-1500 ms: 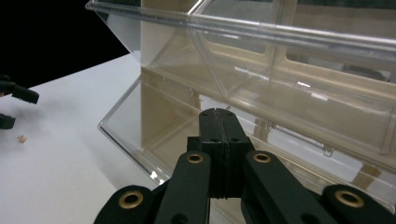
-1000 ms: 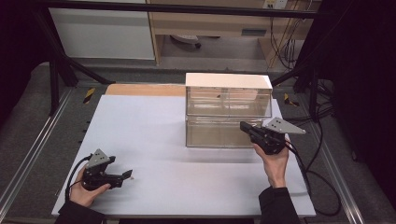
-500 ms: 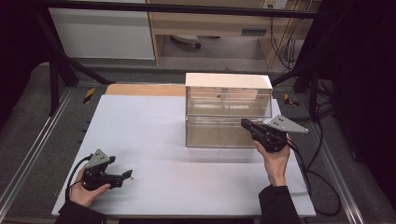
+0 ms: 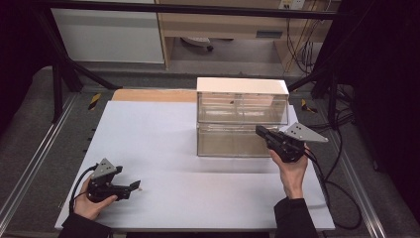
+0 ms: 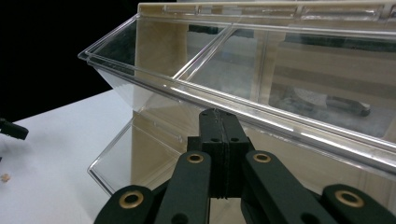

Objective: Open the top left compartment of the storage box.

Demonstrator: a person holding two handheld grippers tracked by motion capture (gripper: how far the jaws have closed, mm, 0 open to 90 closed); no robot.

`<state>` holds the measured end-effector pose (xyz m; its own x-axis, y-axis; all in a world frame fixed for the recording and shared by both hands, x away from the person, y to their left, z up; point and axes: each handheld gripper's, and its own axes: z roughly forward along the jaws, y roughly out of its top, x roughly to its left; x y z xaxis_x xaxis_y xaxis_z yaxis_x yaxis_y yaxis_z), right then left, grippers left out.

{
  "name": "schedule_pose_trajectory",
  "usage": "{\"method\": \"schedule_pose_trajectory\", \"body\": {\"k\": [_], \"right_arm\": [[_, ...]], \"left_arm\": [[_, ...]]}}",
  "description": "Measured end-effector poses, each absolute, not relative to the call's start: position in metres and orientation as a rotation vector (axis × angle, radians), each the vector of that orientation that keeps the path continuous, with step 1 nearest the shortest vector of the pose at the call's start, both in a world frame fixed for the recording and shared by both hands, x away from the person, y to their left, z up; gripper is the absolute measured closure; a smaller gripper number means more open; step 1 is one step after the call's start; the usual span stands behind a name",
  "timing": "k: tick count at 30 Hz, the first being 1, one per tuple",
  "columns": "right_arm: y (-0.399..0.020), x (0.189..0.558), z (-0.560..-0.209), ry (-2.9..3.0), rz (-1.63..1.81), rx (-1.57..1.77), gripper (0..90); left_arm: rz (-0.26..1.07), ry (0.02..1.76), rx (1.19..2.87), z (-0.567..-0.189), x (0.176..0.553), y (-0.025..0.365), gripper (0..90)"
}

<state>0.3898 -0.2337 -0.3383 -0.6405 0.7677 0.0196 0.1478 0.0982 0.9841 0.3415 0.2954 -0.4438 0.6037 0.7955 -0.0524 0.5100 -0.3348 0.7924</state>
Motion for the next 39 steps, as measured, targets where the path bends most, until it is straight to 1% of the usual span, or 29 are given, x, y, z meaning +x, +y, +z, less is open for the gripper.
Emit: {"method": "schedule_pose_trajectory", "body": {"k": [23,39], "right_arm": [[-0.232,0.398,-0.303,1.829,1.564,0.854,90.0],[-0.232,0.408,-0.287,1.810,1.548,0.854,90.0]], "left_arm": [[0.443,1.030,2.011,-0.443,0.341,0.296,9.6],[0.444,1.031,2.009,-0.442,0.341,0.296,9.6]]}}
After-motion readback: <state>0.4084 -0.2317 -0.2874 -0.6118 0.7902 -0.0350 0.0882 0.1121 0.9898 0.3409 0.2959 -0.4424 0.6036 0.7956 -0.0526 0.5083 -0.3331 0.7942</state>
